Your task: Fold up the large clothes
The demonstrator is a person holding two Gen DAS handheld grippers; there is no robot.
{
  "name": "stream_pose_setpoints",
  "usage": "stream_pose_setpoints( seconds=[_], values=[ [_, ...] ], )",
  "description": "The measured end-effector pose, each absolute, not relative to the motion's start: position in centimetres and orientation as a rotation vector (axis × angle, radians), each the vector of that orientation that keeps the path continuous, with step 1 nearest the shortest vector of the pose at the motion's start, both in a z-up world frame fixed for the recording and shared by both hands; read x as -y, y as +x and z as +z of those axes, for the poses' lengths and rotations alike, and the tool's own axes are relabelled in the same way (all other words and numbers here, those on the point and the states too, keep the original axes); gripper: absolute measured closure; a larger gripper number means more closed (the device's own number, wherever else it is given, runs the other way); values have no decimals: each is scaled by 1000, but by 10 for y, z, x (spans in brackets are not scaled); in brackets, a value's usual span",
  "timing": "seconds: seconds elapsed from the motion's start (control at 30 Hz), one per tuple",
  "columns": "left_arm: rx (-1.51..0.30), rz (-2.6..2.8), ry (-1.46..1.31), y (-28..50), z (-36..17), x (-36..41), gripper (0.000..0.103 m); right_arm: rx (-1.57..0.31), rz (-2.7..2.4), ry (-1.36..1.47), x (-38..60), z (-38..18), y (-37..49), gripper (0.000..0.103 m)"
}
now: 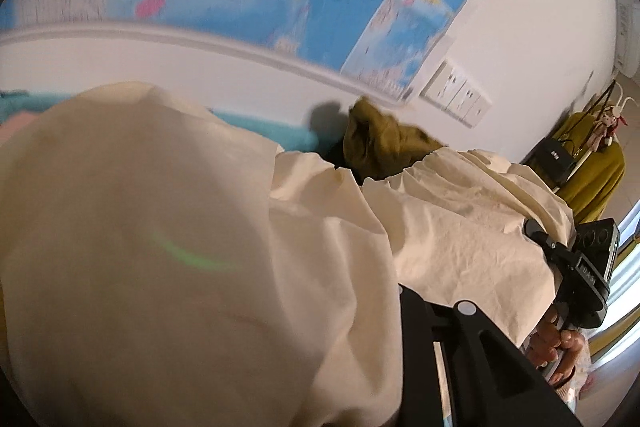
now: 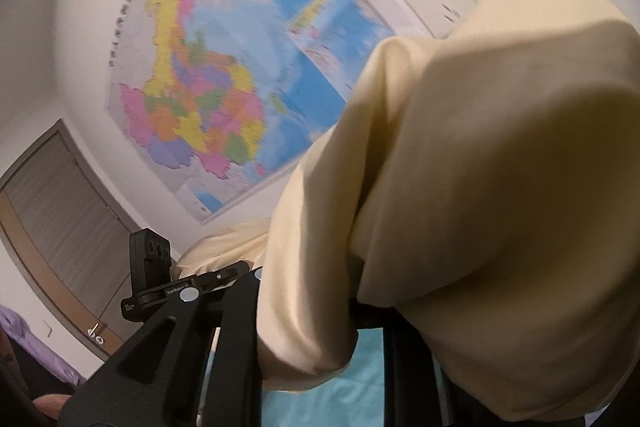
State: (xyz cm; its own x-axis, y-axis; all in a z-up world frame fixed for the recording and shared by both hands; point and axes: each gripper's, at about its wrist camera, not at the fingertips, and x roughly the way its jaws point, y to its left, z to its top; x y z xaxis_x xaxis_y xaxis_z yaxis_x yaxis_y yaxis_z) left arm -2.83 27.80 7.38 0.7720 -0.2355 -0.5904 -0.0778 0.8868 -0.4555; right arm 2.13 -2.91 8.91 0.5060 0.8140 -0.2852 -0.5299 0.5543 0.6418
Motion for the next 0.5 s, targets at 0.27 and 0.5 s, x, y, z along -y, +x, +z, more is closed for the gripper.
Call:
stream_pose_setpoints(
  seconds=[0.27, 0.5],
  values=[
    [-569, -9, -404, -56, 123, -308, 82, -528, 950, 492, -11, 123, 35, 87],
    [-491, 104, -370, -78, 158, -355, 82, -494, 1056, 468, -68, 137, 58, 87]
  ],
)
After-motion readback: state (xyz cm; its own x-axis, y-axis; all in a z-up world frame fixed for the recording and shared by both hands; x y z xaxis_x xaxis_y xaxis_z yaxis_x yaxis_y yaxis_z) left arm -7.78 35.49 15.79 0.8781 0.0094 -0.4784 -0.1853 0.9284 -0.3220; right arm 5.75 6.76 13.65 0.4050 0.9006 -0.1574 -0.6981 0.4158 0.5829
